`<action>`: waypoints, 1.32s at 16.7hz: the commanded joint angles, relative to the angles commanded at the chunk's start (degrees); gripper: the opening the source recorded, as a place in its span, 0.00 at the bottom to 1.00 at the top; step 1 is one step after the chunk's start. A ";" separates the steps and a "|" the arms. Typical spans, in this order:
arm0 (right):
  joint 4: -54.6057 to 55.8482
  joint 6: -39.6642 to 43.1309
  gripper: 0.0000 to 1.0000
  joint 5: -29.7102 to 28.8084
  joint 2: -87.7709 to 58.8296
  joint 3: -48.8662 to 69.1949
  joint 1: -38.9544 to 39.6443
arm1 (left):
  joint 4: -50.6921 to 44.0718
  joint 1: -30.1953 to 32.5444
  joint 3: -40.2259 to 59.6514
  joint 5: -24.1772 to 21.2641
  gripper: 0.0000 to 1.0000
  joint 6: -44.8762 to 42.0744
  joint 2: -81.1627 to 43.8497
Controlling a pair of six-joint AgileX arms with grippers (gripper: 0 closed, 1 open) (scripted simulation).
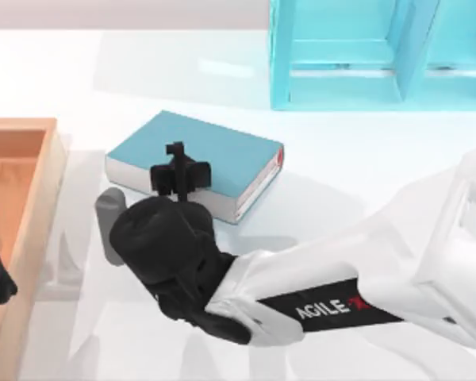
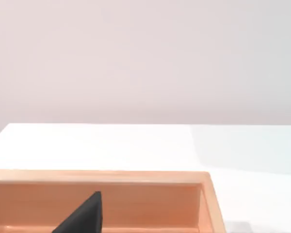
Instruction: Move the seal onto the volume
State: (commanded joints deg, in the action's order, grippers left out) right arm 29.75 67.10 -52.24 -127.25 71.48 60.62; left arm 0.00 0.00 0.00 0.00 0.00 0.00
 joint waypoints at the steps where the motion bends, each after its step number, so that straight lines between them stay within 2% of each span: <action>1: 0.00 0.00 0.23 0.00 0.00 0.00 0.00 | 0.00 0.00 0.00 0.00 1.00 0.00 0.00; 11: 0.00 0.00 0.98 0.00 0.00 0.00 0.00 | 0.00 0.00 0.00 0.00 1.00 0.00 0.00; 22: -0.61 -0.97 1.00 -0.71 0.62 -0.02 0.88 | 0.00 0.00 0.00 0.00 1.00 0.00 0.00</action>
State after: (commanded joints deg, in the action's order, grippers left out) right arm 29.14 66.13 -52.95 -126.63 71.46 61.51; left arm 0.00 0.00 0.00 0.00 0.00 0.00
